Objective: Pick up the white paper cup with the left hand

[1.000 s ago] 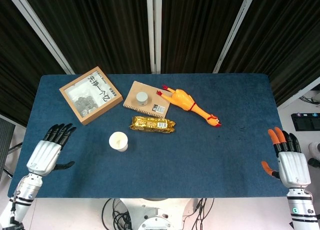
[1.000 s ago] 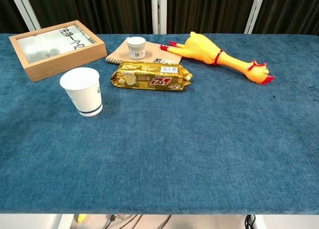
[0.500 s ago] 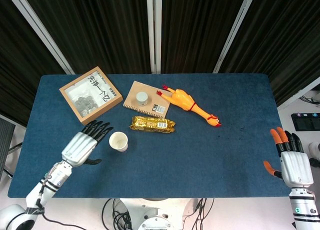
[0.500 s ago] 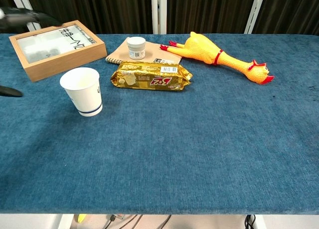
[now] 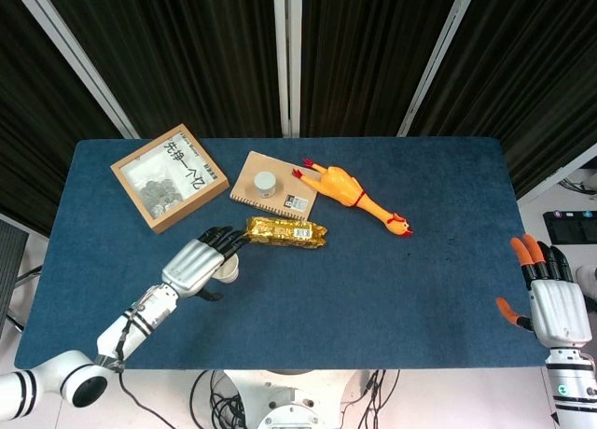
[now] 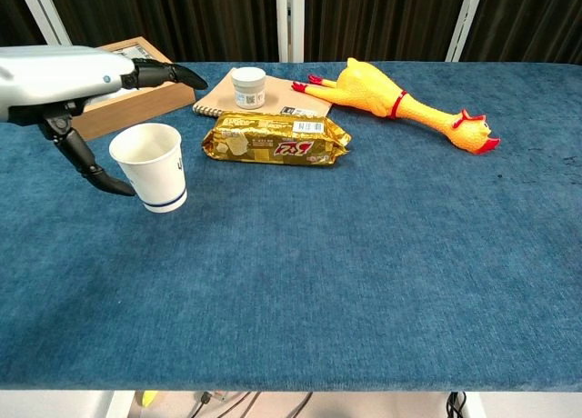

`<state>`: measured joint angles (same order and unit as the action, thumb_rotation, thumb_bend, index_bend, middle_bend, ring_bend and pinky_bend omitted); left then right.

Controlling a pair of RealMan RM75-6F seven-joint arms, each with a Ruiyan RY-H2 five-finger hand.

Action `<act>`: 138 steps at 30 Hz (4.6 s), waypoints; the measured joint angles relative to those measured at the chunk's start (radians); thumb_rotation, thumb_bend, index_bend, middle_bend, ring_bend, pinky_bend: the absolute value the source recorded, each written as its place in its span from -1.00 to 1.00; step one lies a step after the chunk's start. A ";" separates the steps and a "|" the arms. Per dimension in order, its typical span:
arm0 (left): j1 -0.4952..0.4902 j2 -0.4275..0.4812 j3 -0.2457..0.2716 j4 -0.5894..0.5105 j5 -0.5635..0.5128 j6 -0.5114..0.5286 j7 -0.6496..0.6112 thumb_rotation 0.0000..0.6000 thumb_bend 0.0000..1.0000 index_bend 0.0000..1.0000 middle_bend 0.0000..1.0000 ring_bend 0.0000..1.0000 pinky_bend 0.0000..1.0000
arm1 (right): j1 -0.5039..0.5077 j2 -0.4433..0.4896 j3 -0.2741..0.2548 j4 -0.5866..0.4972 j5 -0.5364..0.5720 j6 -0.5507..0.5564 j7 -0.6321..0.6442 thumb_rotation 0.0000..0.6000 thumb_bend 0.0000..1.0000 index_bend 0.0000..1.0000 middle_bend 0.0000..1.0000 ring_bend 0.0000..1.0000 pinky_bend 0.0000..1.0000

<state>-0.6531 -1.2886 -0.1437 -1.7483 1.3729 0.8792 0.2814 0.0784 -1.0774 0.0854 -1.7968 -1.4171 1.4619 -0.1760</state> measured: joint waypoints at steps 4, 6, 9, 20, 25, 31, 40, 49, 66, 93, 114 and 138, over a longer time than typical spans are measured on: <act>-0.015 -0.011 0.000 0.016 -0.030 -0.007 0.047 1.00 -0.91 -0.83 -0.80 -0.99 -0.68 | -0.001 0.000 0.001 0.000 -0.001 0.004 0.004 1.00 -0.65 -1.00 -1.00 -1.00 -1.00; -0.019 -0.018 0.002 0.024 -0.048 -0.003 0.091 1.00 -0.91 -0.80 -0.76 -0.96 -0.65 | -0.002 -0.001 0.001 0.001 -0.003 0.006 0.006 1.00 -0.65 -1.00 -1.00 -1.00 -1.00; -0.025 -0.029 0.006 0.030 -0.095 0.005 0.148 1.00 -0.91 -0.73 -0.71 -0.94 -0.62 | -0.001 -0.001 0.001 0.001 -0.005 0.005 0.009 1.00 -0.65 -1.00 -1.00 -1.00 -1.00; -0.046 -0.053 0.023 0.051 -0.170 0.030 0.193 1.00 -0.81 -0.48 -0.48 -0.88 -0.57 | 0.007 0.005 -0.003 0.000 0.005 -0.019 0.002 1.00 -0.65 -1.00 -1.00 -1.00 -1.00; -0.049 -0.054 0.026 0.055 -0.169 0.031 0.161 1.00 -0.77 -0.35 -0.36 -0.82 -0.56 | 0.009 0.004 0.000 0.000 0.019 -0.024 0.001 1.00 -0.65 -1.00 -1.00 -1.00 -1.00; -0.044 -0.061 0.027 0.070 -0.135 0.063 0.115 1.00 -0.73 -0.25 -0.26 -0.74 -0.55 | 0.011 0.004 0.001 -0.001 0.021 -0.027 0.000 1.00 -0.65 -1.00 -1.00 -1.00 -1.00; -0.014 -0.070 0.036 0.105 -0.055 0.120 -0.039 1.00 -0.69 -0.13 -0.13 -0.61 -0.53 | 0.013 0.005 0.000 0.001 0.023 -0.031 0.003 1.00 -0.65 -1.00 -1.00 -1.00 -1.00; 0.026 -0.100 0.064 0.159 0.067 0.191 -0.348 1.00 -0.70 -0.12 -0.13 -0.61 -0.53 | 0.016 0.005 -0.001 -0.002 0.031 -0.040 -0.001 1.00 -0.65 -1.00 -1.00 -1.00 -1.00; 0.060 -0.335 0.132 0.491 0.251 0.326 -0.768 1.00 -0.71 -0.13 -0.14 -0.62 -0.55 | 0.035 0.029 -0.011 -0.006 0.050 -0.097 0.026 1.00 -0.65 -1.00 -1.00 -1.00 -1.00; 0.046 -0.231 0.164 0.361 0.252 0.264 -0.339 1.00 -0.72 -0.67 -0.68 -1.00 -0.68 | 0.038 0.029 -0.013 -0.003 0.051 -0.094 0.030 1.00 -0.65 -1.00 -1.00 -1.00 -1.00; -0.003 -0.230 0.078 0.027 -0.124 0.113 0.499 1.00 -0.72 -0.40 -0.43 -1.00 -0.71 | 0.039 0.032 -0.011 0.003 0.060 -0.097 0.038 1.00 -0.65 -1.00 -1.00 -1.00 -1.00; -0.045 -0.276 0.090 0.082 -0.118 0.142 0.507 1.00 -0.63 -0.10 -0.13 -0.78 -0.71 | 0.043 0.036 -0.011 0.005 0.069 -0.106 0.041 1.00 -0.65 -1.00 -1.00 -1.00 -1.00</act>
<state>-0.6985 -1.5650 -0.0539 -1.6664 1.2549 1.0207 0.7883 0.1217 -1.0416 0.0745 -1.7917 -1.3484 1.3561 -0.1353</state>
